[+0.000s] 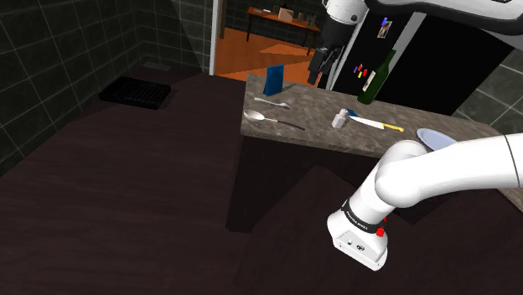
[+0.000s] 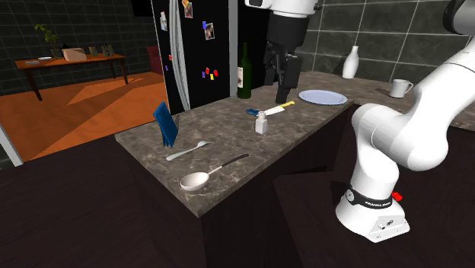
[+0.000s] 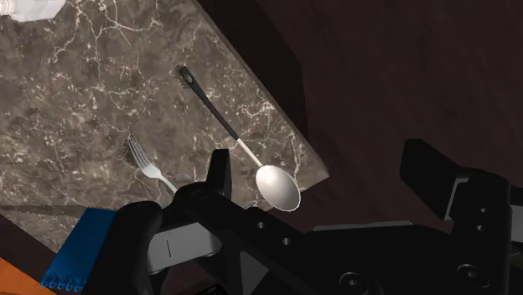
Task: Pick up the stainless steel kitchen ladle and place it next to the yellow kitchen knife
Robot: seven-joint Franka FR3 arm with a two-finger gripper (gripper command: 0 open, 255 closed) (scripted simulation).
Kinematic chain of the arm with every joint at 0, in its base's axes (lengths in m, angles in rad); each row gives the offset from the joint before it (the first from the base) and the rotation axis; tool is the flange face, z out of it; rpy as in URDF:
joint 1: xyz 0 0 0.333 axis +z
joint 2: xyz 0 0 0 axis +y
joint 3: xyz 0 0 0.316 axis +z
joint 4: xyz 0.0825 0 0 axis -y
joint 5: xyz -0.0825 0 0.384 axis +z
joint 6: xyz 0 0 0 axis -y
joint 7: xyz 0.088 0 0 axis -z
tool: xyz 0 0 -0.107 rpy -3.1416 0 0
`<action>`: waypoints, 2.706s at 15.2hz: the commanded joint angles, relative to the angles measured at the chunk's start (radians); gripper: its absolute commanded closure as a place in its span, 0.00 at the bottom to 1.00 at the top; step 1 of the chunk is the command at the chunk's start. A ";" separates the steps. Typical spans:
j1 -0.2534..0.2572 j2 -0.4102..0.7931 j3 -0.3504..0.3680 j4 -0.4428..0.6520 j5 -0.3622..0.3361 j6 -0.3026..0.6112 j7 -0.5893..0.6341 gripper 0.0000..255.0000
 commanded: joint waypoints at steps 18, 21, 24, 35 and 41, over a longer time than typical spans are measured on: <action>0.085 0.368 -0.281 -0.200 -0.088 0.607 -0.565 0.00; 0.107 0.480 -0.323 -0.185 -0.068 0.708 -0.677 0.00; 0.116 0.541 -0.340 -0.180 -0.051 0.764 -0.730 0.00; 0.117 0.617 -0.351 -0.205 -0.037 0.863 -0.742 0.00; 0.117 0.616 -0.351 -0.205 -0.037 0.863 -0.742 1.00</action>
